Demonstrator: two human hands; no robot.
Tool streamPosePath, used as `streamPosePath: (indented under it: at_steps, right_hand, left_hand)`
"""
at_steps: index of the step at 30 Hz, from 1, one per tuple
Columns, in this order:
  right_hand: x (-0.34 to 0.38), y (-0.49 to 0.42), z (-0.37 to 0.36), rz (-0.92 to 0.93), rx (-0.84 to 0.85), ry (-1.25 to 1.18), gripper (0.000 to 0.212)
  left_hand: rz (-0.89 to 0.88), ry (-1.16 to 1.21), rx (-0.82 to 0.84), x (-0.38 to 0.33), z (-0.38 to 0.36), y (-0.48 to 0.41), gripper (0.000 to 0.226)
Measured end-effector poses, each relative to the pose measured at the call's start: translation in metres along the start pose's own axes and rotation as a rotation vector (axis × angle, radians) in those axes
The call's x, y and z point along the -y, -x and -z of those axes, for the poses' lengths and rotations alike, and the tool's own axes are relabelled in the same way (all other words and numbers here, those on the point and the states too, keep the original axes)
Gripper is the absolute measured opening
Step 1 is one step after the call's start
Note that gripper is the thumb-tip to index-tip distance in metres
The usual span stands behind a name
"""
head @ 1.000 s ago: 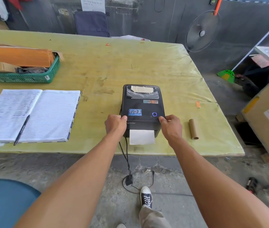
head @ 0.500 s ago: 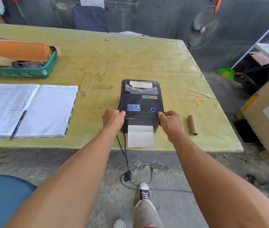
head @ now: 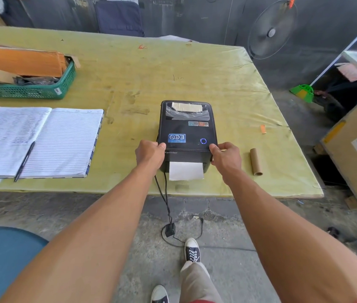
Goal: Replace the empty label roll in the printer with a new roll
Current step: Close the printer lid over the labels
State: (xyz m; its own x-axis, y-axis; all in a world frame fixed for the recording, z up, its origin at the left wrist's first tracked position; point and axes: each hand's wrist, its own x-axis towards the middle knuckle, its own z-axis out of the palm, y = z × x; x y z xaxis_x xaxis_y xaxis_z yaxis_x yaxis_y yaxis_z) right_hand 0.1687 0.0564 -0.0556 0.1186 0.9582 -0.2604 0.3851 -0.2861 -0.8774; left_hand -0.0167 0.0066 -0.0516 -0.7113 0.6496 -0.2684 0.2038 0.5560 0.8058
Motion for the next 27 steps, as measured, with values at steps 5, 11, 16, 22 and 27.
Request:
streamPosePath:
  at_steps: [5, 11, 16, 22, 27]
  right_hand:
    - [-0.0005, 0.0, 0.0008, 0.0, 0.003, -0.012, 0.028]
    - [-0.0014, -0.0003, 0.0006, 0.008, 0.0, -0.016, 0.029]
    - [-0.0021, -0.0009, -0.0005, 0.008, -0.003, -0.015, 0.029]
    - [-0.0022, -0.0017, -0.0011, 0.004, -0.006, -0.021, 0.027]
    - [-0.0028, -0.0024, -0.0014, 0.006, -0.004, -0.024, 0.026]
  left_hand:
    - [-0.008, -0.007, 0.002, 0.0002, -0.0009, 0.0002, 0.047]
    - [-0.003, 0.01, -0.003, 0.0002, -0.001, 0.0011, 0.047]
    - [-0.013, 0.013, 0.001, -0.0002, -0.0005, 0.0023, 0.046]
    - [-0.008, 0.024, 0.006, -0.0001, 0.001, 0.0021, 0.047]
    - [-0.014, 0.027, 0.004, -0.0014, 0.0015, 0.0027, 0.047]
